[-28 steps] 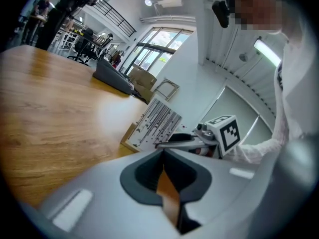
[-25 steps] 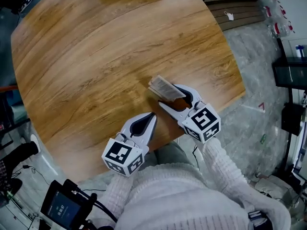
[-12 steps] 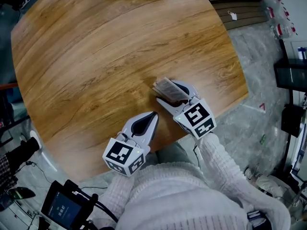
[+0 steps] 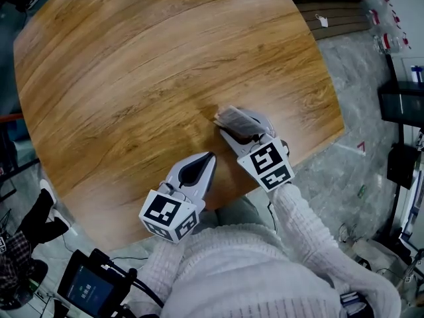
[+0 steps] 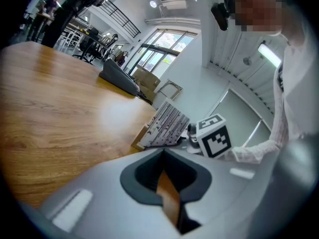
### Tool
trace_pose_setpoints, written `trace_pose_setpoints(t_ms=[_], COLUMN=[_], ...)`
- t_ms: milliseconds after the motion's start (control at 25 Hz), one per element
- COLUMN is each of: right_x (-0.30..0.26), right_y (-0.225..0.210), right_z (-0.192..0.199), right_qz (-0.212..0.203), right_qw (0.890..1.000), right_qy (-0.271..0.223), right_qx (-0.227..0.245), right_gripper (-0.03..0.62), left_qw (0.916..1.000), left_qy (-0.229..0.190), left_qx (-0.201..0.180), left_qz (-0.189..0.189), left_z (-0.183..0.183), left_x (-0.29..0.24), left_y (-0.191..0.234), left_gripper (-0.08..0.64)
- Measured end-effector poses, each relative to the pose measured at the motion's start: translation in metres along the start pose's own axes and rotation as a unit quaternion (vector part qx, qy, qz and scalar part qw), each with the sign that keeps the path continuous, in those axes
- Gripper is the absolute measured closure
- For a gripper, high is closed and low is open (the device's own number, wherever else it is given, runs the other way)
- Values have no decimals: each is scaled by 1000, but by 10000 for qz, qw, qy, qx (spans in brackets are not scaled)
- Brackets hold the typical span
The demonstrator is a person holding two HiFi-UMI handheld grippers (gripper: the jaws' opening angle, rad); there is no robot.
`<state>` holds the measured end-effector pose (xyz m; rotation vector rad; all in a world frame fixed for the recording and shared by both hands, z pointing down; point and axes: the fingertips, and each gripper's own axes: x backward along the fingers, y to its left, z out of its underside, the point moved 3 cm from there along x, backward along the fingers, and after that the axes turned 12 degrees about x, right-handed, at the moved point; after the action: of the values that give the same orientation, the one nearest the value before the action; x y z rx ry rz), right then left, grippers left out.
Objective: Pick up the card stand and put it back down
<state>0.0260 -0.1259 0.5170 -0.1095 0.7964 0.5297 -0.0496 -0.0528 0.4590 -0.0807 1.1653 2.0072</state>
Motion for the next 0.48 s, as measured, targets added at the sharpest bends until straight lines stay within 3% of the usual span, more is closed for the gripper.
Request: trace_pose_setpoints(t_ms=[480], right_x=[-3], right_y=[2], right_z=[-1], right_qz=[58], right_qw=[9999], right_qy=[35], right_qx=[112], right_gripper=[387], left_qw=[10000], left_qy=[-3], left_qx=[-27], left_qz=[-17], left_z=[1], left_x=[2], left_y=[3], left_gripper=[552])
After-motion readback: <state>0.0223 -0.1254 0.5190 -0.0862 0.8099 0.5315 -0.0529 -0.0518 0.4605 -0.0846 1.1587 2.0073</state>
